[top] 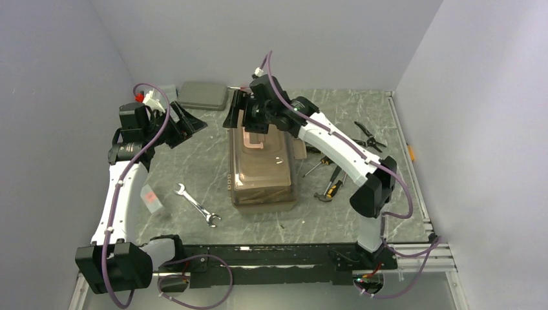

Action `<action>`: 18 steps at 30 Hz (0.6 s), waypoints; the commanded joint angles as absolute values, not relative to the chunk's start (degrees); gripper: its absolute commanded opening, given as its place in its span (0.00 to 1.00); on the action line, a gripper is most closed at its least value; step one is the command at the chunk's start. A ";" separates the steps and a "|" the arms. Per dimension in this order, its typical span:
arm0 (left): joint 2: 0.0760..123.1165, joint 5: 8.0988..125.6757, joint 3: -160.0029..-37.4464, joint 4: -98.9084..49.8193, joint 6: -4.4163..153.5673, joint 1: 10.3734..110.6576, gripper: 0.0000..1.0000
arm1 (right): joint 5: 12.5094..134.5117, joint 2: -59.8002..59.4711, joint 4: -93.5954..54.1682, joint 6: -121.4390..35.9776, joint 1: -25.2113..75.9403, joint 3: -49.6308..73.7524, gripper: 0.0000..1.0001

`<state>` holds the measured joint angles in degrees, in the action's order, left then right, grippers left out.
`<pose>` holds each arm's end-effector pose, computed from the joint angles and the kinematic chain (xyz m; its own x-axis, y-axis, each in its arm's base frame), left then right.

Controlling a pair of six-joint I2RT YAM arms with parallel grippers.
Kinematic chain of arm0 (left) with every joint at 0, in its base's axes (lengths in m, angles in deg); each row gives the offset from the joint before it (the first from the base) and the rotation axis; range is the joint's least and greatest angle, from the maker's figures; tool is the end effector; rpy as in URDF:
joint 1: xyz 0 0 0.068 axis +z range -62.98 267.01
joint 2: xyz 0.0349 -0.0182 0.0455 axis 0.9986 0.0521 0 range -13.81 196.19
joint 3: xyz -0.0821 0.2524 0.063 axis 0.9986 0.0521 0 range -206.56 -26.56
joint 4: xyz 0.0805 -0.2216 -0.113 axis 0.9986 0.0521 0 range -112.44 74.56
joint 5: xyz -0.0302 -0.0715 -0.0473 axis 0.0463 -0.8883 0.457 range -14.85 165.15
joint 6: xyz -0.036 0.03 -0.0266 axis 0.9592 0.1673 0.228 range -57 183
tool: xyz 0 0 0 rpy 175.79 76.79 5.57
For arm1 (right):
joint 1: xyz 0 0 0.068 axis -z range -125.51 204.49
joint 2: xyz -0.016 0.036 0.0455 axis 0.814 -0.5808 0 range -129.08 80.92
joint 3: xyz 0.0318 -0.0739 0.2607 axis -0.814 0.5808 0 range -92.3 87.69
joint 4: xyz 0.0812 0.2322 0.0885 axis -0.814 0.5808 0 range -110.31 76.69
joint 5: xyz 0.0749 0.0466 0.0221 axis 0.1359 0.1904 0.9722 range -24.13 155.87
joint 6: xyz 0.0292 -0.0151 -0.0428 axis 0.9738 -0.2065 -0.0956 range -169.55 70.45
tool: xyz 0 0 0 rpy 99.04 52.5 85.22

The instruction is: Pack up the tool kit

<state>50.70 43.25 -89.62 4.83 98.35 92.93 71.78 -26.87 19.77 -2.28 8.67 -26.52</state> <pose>0.2448 0.0065 0.3555 -0.6058 -0.5567 -0.5684 0.0280 0.6991 -0.7145 0.2960 0.3098 0.3913 -0.8299 0.1943 -0.5231 -0.2411 0.7206 0.6501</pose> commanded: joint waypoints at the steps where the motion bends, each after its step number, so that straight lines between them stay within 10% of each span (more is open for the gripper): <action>1: 50.44 42.32 -91.88 3.17 97.77 92.73 0.86 | 61.29 -30.88 29.59 -5.26 7.51 -31.59 0.79; 10: 50.18 41.59 -89.90 1.99 98.09 92.73 0.86 | 50.15 -34.56 34.73 -7.59 4.35 -35.87 0.79; 18: 50.87 40.38 -87.45 -0.06 99.12 91.22 0.85 | 64.79 -32.66 23.49 -4.33 4.35 -26.91 0.80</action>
<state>50.72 42.29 -88.49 3.27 98.42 92.21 57.84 -32.97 26.74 -6.06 4.62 -30.63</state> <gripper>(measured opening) 0.853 0.793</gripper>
